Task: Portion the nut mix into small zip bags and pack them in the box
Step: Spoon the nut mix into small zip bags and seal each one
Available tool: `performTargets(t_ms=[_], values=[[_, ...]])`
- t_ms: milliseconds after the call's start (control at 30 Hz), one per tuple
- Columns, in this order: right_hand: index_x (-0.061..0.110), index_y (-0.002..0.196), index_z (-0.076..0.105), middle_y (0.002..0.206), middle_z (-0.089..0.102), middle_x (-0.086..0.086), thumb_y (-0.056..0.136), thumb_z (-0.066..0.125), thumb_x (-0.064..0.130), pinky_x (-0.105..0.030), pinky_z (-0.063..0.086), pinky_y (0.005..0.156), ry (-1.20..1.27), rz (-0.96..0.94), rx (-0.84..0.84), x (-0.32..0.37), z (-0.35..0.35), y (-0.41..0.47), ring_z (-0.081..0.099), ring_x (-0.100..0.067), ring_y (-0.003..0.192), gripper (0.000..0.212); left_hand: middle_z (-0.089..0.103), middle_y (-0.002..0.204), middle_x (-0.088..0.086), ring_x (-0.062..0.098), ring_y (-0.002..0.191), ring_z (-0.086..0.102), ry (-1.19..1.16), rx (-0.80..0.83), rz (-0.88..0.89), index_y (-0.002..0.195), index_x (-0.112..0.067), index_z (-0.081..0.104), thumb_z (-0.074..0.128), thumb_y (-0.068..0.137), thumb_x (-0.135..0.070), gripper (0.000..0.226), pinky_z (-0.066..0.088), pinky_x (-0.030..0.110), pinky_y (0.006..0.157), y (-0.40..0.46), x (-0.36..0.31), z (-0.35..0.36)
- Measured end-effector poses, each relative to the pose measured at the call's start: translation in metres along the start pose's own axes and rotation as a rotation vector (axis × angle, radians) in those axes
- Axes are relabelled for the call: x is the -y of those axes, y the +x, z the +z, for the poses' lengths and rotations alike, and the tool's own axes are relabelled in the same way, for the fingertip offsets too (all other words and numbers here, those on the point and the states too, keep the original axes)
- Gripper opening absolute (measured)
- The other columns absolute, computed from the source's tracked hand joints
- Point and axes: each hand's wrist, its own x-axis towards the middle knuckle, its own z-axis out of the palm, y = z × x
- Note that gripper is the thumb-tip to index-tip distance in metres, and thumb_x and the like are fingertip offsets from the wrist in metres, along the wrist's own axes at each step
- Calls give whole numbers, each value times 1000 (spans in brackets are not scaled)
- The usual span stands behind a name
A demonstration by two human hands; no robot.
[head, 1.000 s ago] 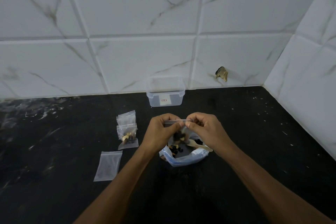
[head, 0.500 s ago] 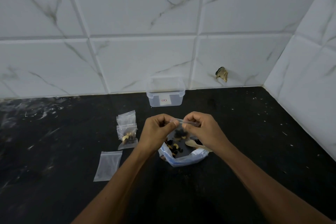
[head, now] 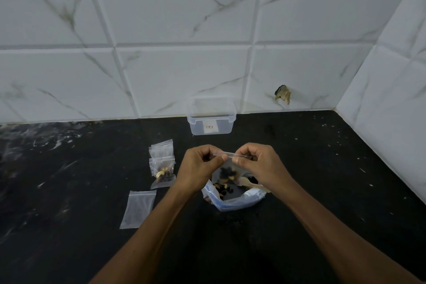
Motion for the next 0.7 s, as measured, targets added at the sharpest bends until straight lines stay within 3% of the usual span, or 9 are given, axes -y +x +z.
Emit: performTargets(t_ms=[100,267,433,567,700], values=[[16,84,71,79,68,-1,87,68,15,-22,51,66,-9,-9,4,1,1,0,62,-9,73,5,73,86,7,20,84,71,-40,-1,-14,86,-17,71,67,90,-12,8,59,34,77,-2,1,0],[19,83,72,81,70,-2,87,68,13,-23,55,67,45,36,-3,2,0,0,67,-16,79,8,72,86,4,13,81,68,-87,-47,-21,88,-13,70,64,91,-8,9,56,23,72,-7,5,-5],[21,82,71,78,70,2,87,69,13,-18,51,64,68,77,13,-1,2,-3,65,-5,71,10,68,83,2,13,80,66,-150,-53,-6,83,-10,66,62,92,-6,10,55,22,69,-12,9,-12],[17,83,72,79,70,0,87,69,14,-19,53,66,-16,55,-12,-3,7,-2,65,-9,74,6,67,81,0,13,79,65,-171,-56,-7,83,-8,65,61,92,-4,10,55,22,70,-17,9,-12],[22,88,70,87,69,1,88,67,17,-22,56,71,83,113,-3,-1,11,-4,65,-10,82,6,67,83,-6,10,80,66,-218,-66,-22,87,-8,63,56,95,-5,11,56,22,70,-20,7,-12]])
